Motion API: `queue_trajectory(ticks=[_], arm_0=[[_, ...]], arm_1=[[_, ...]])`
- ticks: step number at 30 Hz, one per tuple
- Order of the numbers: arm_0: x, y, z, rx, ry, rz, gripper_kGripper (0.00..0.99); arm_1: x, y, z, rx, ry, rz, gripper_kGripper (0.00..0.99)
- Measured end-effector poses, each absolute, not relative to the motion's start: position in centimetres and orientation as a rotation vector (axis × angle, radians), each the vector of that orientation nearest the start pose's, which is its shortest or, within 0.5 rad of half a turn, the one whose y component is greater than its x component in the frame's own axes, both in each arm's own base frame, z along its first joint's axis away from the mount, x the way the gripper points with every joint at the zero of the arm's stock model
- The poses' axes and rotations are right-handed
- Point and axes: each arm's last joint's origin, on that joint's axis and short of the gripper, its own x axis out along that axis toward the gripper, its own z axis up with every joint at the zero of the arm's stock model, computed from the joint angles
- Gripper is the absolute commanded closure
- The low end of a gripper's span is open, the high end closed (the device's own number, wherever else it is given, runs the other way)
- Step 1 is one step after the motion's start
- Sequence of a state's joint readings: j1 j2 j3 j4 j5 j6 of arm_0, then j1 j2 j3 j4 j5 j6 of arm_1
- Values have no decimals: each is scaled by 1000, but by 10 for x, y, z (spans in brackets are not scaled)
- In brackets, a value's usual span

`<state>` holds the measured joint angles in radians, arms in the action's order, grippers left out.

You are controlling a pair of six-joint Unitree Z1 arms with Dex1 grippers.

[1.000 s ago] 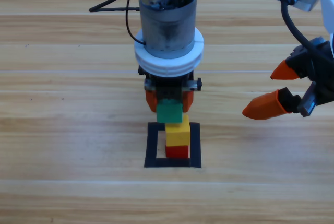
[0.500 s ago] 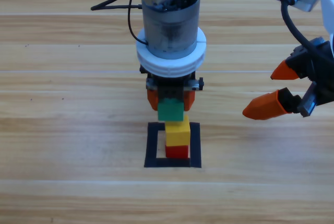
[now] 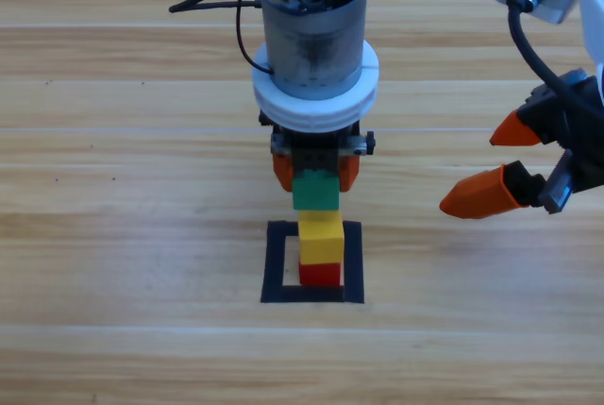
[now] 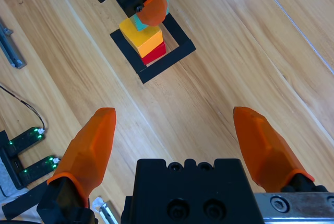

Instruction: Stack the blocks in the rectangular block: red at the bottom, yellow in the middle, green on top

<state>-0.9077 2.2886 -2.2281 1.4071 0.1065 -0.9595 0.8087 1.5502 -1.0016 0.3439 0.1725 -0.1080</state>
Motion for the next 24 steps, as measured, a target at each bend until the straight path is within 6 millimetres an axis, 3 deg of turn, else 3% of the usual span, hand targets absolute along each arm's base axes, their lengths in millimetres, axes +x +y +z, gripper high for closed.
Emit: queue_trajectory(ticks=[24], arm_0=[[286, -370, 283, -38, 1433, 35, 990]], arm_1=[[189, 210, 296, -383, 833, 962, 0]])
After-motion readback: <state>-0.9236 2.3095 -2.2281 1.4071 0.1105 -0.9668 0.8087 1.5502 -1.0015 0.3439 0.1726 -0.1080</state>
